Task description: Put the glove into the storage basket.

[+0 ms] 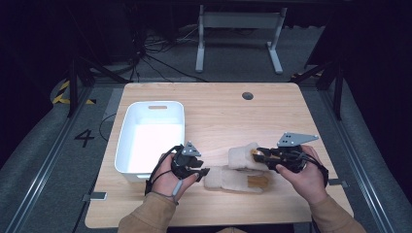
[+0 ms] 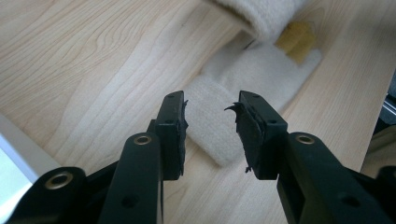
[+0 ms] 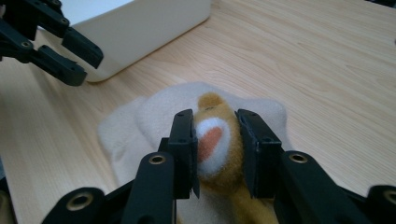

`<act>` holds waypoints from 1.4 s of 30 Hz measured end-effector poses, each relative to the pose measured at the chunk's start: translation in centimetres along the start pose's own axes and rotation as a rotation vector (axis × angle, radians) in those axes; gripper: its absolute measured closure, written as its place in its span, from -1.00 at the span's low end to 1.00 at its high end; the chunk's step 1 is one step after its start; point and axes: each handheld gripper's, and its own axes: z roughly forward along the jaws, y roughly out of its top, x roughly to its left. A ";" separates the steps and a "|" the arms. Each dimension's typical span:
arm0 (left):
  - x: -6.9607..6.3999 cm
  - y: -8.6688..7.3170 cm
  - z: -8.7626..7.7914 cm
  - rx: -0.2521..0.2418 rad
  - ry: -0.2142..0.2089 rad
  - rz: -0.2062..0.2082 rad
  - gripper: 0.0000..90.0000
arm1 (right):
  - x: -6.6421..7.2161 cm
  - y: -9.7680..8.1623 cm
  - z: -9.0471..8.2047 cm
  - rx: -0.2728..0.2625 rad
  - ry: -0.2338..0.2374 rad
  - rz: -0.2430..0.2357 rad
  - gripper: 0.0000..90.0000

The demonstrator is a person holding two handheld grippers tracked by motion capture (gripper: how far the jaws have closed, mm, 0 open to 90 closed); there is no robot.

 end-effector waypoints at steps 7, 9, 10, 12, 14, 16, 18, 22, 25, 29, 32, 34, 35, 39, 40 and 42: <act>0.1 0.0 -0.1 -0.003 0.004 -0.001 0.41 | 1.8 0.2 1.6 0.002 0.043 -0.015 0.53; 0.1 0.0 -0.1 -0.003 0.004 -0.001 0.41 | 2.2 0.3 2.0 0.000 0.047 -0.013 0.52; 0.1 0.0 -0.1 -0.002 0.004 -0.001 0.41 | 2.3 0.3 2.1 -0.003 0.051 -0.012 0.52; 0.1 0.0 0.0 0.000 0.004 0.000 0.41 | 2.7 0.2 2.6 -0.003 0.063 -0.008 0.52; 0.1 0.0 0.0 -0.001 0.005 0.000 0.41 | 2.9 0.2 2.7 0.001 0.064 -0.012 0.52; 0.1 0.0 0.0 0.002 0.004 -0.001 0.41 | 3.3 0.1 3.2 0.001 0.068 -0.014 0.52; 0.0 0.0 0.1 0.003 0.006 0.002 0.41 | 3.8 -0.1 3.7 0.004 0.076 -0.018 0.52; 0.0 0.0 0.1 0.005 0.006 0.001 0.41 | 4.1 -0.3 4.2 0.005 0.077 -0.016 0.51; 0.0 0.0 0.1 0.004 0.005 0.000 0.41 | 4.6 -0.6 4.8 0.003 0.087 -0.017 0.51; 0.0 0.0 0.1 0.004 0.004 0.002 0.41 | 4.9 -1.0 5.6 0.019 0.084 -0.017 0.50; 0.1 0.0 0.1 0.007 0.002 0.004 0.41 | 4.9 -1.2 5.8 0.028 0.081 -0.016 0.50; 0.1 -0.1 0.1 0.007 0.002 0.002 0.41 | 4.9 -1.4 5.8 0.034 0.076 -0.015 0.49; 0.1 -0.1 0.1 0.007 0.002 0.001 0.41 | 4.9 -1.5 5.8 0.037 0.076 -0.013 0.48; 0.1 -0.1 0.1 0.007 0.000 0.001 0.40 | 5.0 -1.6 5.8 0.047 0.079 -0.006 0.45; 0.1 -0.1 0.1 0.009 0.000 0.004 0.40 | 4.9 -1.8 5.8 0.051 0.075 0.004 0.44; 0.0 -0.1 0.1 0.010 -0.002 0.004 0.40 | 4.9 -1.9 5.8 0.057 0.079 0.009 0.44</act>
